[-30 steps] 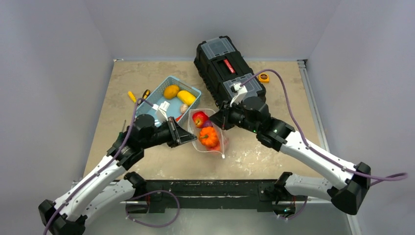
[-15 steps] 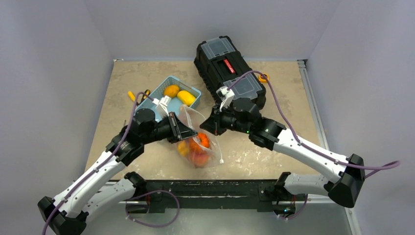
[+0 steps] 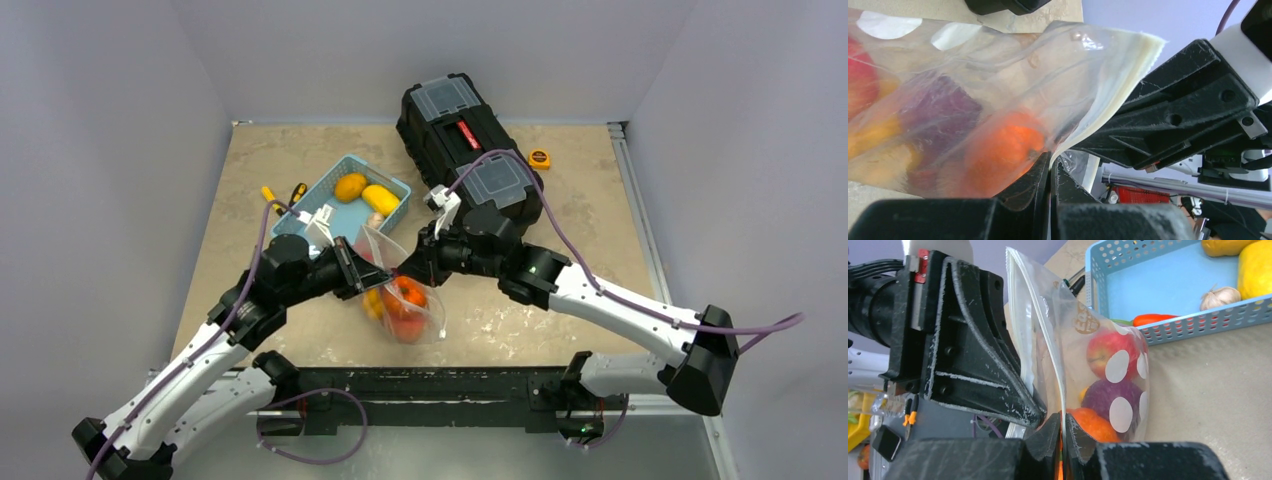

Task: Place the food in the zip-top bag and seal the zipper
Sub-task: Adjust the zipper food storage bag at the center of the board.

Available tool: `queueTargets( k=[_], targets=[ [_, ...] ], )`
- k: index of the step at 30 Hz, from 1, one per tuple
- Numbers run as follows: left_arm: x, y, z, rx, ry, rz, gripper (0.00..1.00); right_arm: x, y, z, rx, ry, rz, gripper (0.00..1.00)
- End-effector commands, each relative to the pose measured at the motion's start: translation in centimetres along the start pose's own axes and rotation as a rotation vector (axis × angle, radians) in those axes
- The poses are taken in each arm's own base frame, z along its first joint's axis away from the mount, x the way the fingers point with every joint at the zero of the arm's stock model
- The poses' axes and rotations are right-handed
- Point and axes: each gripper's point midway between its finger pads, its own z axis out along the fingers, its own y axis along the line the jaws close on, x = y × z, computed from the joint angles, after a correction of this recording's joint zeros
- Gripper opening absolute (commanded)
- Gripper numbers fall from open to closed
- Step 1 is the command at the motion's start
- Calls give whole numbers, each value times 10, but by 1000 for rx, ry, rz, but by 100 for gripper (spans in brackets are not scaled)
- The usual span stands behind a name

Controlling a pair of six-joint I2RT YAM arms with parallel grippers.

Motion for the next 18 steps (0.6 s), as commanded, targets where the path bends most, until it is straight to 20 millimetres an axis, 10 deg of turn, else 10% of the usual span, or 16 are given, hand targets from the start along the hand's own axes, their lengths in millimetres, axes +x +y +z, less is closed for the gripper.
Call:
queueTargets(
  k=[1,10,18],
  targets=[
    [-9,2,-3,6,-83,-67,0,-8,24,-7,-103,-48,-105,14],
    [-10,-2,-3,3,-72,-55,0,8,50,-22,-124,-42,-239,61],
    [-15,-13,-8,32,-89,-82,0,8,32,-21,99,-57,-346,76]
  ],
)
